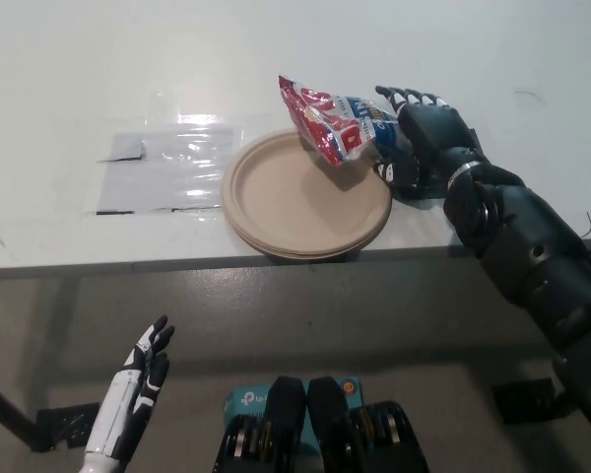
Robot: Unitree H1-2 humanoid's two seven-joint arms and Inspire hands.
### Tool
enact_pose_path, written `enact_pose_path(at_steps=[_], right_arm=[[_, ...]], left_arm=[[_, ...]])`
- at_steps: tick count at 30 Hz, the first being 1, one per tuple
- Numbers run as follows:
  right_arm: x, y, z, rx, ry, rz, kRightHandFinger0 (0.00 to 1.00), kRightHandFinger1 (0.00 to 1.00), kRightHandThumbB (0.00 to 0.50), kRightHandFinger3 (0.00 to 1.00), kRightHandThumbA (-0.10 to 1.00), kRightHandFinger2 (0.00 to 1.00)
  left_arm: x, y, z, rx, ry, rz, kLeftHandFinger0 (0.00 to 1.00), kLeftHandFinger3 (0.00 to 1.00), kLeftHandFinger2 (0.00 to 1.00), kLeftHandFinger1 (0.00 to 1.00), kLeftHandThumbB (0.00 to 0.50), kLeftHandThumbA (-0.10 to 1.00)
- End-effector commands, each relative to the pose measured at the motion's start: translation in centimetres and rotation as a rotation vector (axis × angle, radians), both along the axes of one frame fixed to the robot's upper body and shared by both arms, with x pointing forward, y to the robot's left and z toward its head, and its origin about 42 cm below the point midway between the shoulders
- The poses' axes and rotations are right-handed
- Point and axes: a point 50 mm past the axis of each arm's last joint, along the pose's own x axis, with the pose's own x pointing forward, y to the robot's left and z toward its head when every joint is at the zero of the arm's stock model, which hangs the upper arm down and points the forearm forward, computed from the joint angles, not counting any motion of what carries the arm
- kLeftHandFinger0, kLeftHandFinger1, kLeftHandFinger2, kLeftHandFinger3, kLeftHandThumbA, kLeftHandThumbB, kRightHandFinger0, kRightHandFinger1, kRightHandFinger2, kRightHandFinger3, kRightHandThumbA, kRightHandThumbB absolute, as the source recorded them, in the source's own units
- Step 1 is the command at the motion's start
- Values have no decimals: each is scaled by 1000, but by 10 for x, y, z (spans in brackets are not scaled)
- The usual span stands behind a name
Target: The robot picks up a small bag of sunflower seeds on the right hand side and take it to the empty plate on the left hand side then pours some sunflower seeds on to the plate.
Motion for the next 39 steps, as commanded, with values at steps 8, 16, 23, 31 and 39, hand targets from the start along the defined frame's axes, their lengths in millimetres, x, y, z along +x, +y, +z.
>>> enact_pose_path(at_steps=[8, 16, 23, 31, 39], right_arm=[[17, 10, 50, 4, -53, 0, 1000, 1000, 500, 1000, 776, 1000], [19, 27, 64, 21, -75, 31, 1000, 1000, 500, 1000, 821, 1000], [20, 39, 73, 20, -72, 40, 1000, 1000, 500, 1000, 809, 1000], [19, 47, 66, -31, -17, 28, 1000, 1000, 500, 1000, 794, 1000], [15, 36, 39, -70, 88, -33, 1000, 1000, 500, 1000, 746, 1000]], left_arm=[[3, 1, 12, 33, -51, -30, 1000, 1000, 1000, 1000, 162, 1000], [4, 1, 14, 27, -46, -30, 1000, 1000, 1000, 1000, 188, 1000], [3, 0, 15, 37, -52, -35, 1000, 1000, 1000, 1000, 188, 1000], [3, 0, 16, 35, -56, -41, 1000, 1000, 1000, 1000, 178, 1000], [6, 1, 18, 38, -67, -55, 1000, 1000, 1000, 1000, 158, 1000]])
